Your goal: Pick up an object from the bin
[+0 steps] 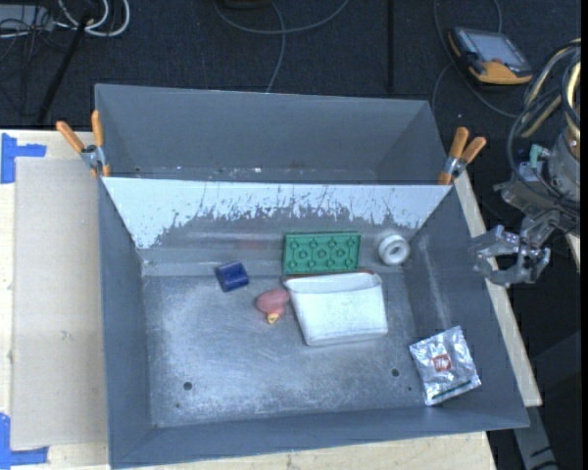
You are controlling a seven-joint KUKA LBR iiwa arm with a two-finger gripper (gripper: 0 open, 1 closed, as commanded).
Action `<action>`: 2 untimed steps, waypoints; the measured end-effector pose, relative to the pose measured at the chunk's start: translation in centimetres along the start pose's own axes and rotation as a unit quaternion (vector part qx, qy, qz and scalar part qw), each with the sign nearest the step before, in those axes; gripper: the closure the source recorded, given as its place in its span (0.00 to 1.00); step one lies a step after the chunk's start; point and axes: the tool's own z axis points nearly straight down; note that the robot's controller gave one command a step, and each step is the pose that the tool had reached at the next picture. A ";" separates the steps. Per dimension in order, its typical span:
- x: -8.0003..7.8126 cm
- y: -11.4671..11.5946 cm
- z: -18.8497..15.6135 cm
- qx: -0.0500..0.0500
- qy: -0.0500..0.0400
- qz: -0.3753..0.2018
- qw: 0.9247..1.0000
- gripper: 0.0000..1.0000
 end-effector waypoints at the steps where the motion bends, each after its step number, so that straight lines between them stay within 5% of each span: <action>1: 1.8 3.1 15.9 -0.009 0.002 -0.134 0.991 1.00; 2: 2.0 2.7 9.8 -0.002 0.001 -0.128 0.992 1.00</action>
Offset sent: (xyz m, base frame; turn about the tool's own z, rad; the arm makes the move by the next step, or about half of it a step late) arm -0.0320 -0.0003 -0.1548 -0.2715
